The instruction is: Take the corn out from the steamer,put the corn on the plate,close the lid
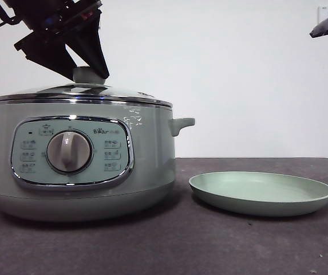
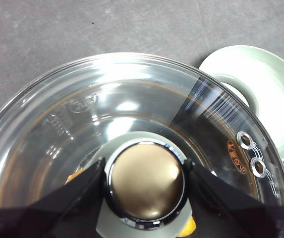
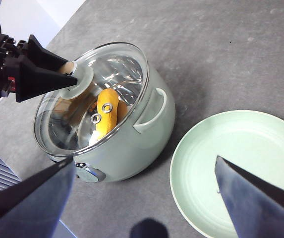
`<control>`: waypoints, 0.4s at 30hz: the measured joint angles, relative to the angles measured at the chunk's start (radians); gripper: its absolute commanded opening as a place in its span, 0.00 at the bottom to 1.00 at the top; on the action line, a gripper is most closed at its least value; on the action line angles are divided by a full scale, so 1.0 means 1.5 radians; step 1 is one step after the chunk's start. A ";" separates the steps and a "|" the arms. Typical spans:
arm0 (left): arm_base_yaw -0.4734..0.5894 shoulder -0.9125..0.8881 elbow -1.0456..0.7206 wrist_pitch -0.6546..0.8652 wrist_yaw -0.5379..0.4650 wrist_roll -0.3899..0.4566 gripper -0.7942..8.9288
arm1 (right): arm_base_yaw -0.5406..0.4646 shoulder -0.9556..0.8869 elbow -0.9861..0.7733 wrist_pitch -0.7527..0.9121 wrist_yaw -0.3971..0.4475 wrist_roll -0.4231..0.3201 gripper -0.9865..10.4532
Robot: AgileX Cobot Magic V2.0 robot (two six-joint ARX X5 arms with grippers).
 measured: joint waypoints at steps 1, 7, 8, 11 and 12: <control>0.000 0.000 0.000 0.001 0.000 0.000 0.07 | 0.000 0.000 0.000 0.001 0.000 0.001 0.50; 0.003 0.003 0.028 -0.033 -0.001 0.002 0.07 | 0.017 0.000 0.000 0.048 0.023 0.014 0.50; 0.004 0.003 0.042 -0.043 -0.003 0.002 0.07 | 0.027 0.001 0.001 0.053 0.037 0.019 0.50; 0.007 -0.005 0.085 -0.048 -0.007 0.002 0.07 | 0.068 0.012 0.019 0.054 0.085 0.023 0.50; 0.008 -0.012 0.098 -0.048 -0.010 0.002 0.07 | 0.083 0.019 0.027 0.054 0.099 0.024 0.50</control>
